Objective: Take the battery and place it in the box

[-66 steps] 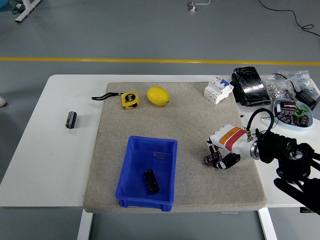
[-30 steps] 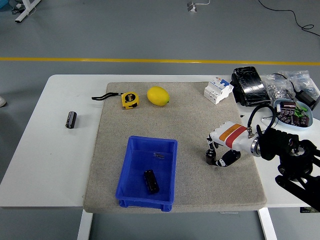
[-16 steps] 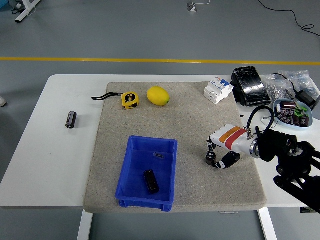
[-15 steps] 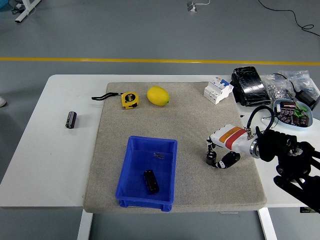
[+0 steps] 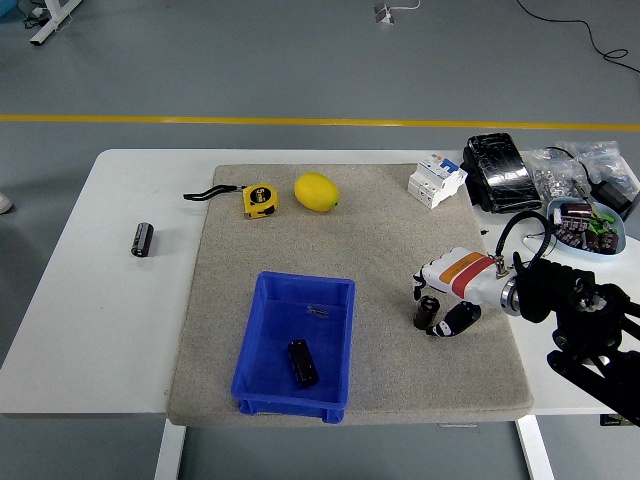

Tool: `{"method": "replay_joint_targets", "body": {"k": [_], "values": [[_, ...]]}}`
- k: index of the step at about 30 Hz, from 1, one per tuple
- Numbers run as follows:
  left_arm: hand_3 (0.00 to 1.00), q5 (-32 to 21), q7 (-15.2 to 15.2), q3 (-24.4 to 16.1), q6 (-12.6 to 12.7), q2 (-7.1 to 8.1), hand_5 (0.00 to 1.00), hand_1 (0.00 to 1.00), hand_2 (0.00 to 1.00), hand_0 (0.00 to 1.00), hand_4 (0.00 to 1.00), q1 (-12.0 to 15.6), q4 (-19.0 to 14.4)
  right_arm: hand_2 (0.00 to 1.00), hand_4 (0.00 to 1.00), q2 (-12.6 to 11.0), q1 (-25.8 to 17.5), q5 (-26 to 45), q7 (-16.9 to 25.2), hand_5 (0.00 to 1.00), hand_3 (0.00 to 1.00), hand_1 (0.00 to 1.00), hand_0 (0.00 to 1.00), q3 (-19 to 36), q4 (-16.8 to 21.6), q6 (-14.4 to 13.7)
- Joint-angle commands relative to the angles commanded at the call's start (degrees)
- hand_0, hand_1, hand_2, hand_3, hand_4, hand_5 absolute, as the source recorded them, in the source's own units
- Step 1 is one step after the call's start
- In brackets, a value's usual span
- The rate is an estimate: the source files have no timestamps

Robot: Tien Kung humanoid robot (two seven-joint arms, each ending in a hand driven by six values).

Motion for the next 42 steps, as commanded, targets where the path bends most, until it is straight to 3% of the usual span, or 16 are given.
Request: {"method": "replay_joint_targets", "body": {"k": [1,12,13,42], "values": [[0.637,0.04,0.01,-0.05,-0.01,0.01,0.681,0.634,0.662,0.675,0.655,0.00,0.01,0.607,0.888,-0.05,-0.06,0.03,0.07,0.347,0.573,0.515,0.511,-0.03,0.22,-0.14],[0.636,0.28,0.05,-0.16,-0.11,-0.03,0.680,0.634,0.661,0.675,0.655,-0.08,-0.01,0.569,0.875,0.15,-0.73,0.78,0.43,0.339,0.536,0.489,0.492,-0.49,0.73,-1.46],[0.636,0.27,0.04,-0.14,-0.11,-0.04,0.680,0.634,0.661,0.673,0.655,-0.08,-0.02,0.522,0.859,0.19,-0.74,0.84,0.40,0.336,0.502,0.459,0.467,-0.54,0.44,-1.46],[0.636,0.42,0.12,-0.25,-0.19,-0.05,0.679,0.636,0.660,0.672,0.655,0.08,-0.05,0.460,0.821,0.30,-0.68,0.94,0.60,0.325,0.458,0.402,0.400,-0.79,-0.75,-1.50]]}}
